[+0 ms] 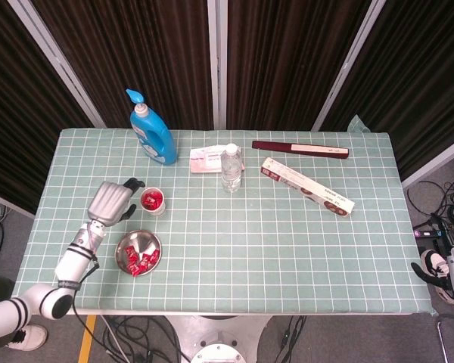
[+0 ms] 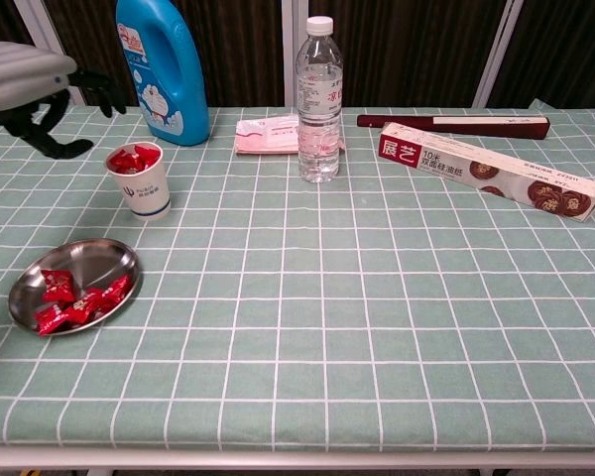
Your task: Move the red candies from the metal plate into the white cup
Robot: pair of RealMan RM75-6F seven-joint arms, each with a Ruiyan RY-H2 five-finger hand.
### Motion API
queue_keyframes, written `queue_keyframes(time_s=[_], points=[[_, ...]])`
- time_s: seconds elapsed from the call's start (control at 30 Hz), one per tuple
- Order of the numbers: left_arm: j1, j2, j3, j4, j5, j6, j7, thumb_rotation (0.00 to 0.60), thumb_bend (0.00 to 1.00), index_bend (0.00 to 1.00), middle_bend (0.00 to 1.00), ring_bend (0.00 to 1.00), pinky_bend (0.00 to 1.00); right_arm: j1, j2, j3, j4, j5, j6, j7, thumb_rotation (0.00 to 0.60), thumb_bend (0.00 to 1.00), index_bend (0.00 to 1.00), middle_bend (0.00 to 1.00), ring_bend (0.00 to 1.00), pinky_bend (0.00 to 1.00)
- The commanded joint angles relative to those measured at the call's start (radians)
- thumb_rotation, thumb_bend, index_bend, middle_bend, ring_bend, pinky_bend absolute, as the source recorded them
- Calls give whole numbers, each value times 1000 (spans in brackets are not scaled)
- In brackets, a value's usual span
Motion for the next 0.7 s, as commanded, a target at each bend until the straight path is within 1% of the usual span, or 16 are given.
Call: queue_keyframes(time_s=[0.03,0.17,0.2,0.23,0.3,0.37,0.47,0.53,0.7], points=[[77,55,35,-53,35,90,-36,600,392,327,392,690,1000,0,0,0,1,0,0,0,600,113,29,140,6,332],[160,92,53,-73,40,196,-56,600,359,329,401,684,995,-2,1,-1,0,-7,7,0,600,114,30,141,6,332],[179,99,54,-77,37,220,-59,600,349,329,402,671,980,-3,1,-2,0,-10,10,-1,600,113,30,141,6,332],[198,107,55,-82,32,242,-59,600,336,330,402,645,943,-4,1,-2,0,-14,14,-1,600,113,30,141,6,331],[241,134,62,-107,12,278,-59,600,304,330,395,545,782,-6,1,-5,1,-24,21,4,600,113,30,140,5,307],[284,162,74,-135,1,316,-52,600,268,327,371,390,539,-7,2,-10,4,-36,25,13,600,113,30,137,1,229],[347,187,91,-165,5,390,-41,600,256,323,327,286,376,-7,0,-14,13,-48,28,11,600,114,30,121,0,98],[383,193,102,-176,19,440,-32,600,256,323,322,268,349,-7,-4,-16,16,-55,34,7,600,114,29,108,0,57],[462,196,128,-204,68,542,-35,600,256,323,317,257,341,-9,-16,-22,17,-77,50,-3,600,114,30,104,0,49]])
